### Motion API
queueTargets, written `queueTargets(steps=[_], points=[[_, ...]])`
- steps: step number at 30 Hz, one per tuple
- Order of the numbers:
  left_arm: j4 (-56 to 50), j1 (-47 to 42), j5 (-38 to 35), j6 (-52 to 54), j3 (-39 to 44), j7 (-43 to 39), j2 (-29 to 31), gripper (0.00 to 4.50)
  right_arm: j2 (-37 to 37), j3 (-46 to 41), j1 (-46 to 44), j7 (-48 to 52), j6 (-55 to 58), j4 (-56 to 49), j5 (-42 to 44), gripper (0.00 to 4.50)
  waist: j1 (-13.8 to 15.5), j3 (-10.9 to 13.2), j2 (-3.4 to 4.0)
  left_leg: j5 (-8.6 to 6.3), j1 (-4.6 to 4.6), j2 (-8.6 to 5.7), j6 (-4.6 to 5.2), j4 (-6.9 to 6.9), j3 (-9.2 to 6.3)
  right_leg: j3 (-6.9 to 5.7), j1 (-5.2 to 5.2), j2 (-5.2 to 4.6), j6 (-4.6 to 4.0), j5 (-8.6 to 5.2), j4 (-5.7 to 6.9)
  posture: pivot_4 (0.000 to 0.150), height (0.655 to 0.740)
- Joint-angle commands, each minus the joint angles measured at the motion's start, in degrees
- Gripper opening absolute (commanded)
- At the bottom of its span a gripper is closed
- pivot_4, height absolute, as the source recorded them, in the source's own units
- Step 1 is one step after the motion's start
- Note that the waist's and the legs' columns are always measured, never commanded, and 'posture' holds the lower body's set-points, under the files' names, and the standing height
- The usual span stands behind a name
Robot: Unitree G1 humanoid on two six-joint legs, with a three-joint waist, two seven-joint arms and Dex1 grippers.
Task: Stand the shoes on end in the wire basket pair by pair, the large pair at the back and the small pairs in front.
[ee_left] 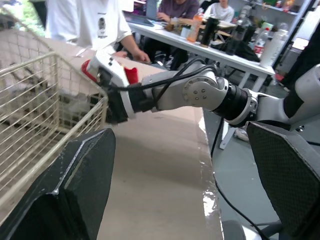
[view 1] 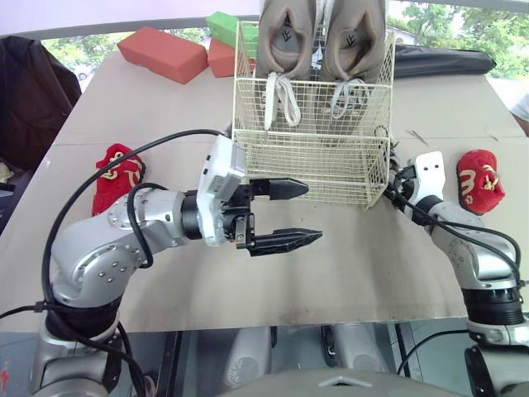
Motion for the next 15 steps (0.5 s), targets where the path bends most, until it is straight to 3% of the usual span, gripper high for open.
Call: queueTargets(steps=[1,8,15], points=[[-2.5,0.4,-1.7,-0.4,2.3,1.2,0.8,4.50,-0.6,-0.8,-0.2,0.7,-2.7,-1.1,-2.1,0.73,0.0,0.0,0.00,0.00,0.00,0.01,0.00,-0.01,-0.01,-0.01,0.00,0.00,0.00,0.00,0.00,0.150,0.7400],[-0.7,-0.7,-2.6,-0.5,2.2,2.0,0.2,4.50,-6.5,-7.8,5.2,3.3,-1.6,-9.7,-1.6,0.18,0.4,0.0,0.02,0.00,-0.07,-0.01,0.00,-0.04,-0.01,-0.09,-0.02,-0.03,0.00,0.00,-0.04,0.150,0.7400],[5.0,-5.3,-4.2,0.1,1.1,0.9,-2.1,4.50,-23.4,-25.2,18.4,21.9,-2.6,-20.4,4.9,0.09,0.1,0.1,0.21,0.00,-0.12,-0.04,0.01,-0.05,0.04,-0.12,0.00,-0.04,0.01,0.00,-0.15,0.150,0.7400]])
